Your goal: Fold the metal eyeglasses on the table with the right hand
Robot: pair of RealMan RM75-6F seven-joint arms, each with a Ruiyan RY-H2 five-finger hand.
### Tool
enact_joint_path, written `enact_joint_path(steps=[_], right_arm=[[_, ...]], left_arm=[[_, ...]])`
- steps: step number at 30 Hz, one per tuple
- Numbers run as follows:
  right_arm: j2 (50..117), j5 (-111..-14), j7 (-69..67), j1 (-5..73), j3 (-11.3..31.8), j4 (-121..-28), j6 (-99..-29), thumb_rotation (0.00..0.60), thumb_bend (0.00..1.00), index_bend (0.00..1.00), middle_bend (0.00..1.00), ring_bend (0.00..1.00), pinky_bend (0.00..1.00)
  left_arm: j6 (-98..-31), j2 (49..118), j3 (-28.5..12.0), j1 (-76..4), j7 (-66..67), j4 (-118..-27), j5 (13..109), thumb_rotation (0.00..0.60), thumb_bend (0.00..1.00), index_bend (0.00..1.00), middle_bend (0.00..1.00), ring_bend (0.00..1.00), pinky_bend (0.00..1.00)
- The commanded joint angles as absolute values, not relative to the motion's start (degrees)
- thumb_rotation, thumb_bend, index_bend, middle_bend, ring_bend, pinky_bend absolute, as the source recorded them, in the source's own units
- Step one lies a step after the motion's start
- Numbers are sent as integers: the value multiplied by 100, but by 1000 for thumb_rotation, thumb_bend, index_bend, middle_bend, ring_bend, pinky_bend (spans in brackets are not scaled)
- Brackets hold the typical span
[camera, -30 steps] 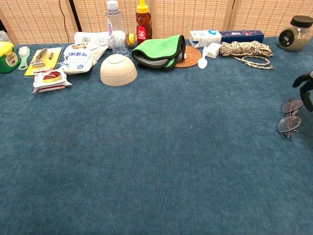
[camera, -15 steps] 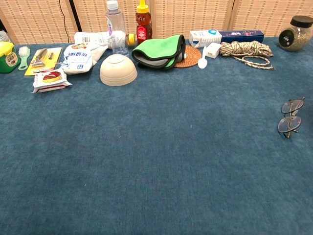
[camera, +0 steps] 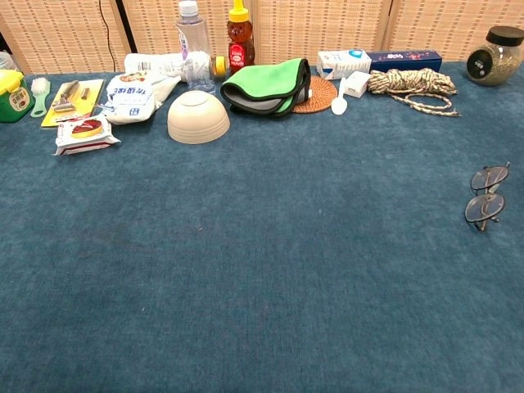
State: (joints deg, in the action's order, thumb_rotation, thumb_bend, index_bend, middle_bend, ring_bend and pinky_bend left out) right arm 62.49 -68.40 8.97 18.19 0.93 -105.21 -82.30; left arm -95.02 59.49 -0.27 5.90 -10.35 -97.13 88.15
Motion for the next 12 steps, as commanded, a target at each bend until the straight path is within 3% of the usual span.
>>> enact_joint_path(steps=[1,12], right_arm=[[6255,-7145,738,1546,20,-10621,-8562,600,223,293,122,85,86],[6271,-7421,627,1194,75,-10637,-8808,600,223,303,122,85,86]], left_arm=[[-9525,5964,-13,608,-1037,-9714,8839,538,255,261,188,149,0],[-9502,5995,0,592,-1010,-9757,8896,537,255,261,188,149,0]])
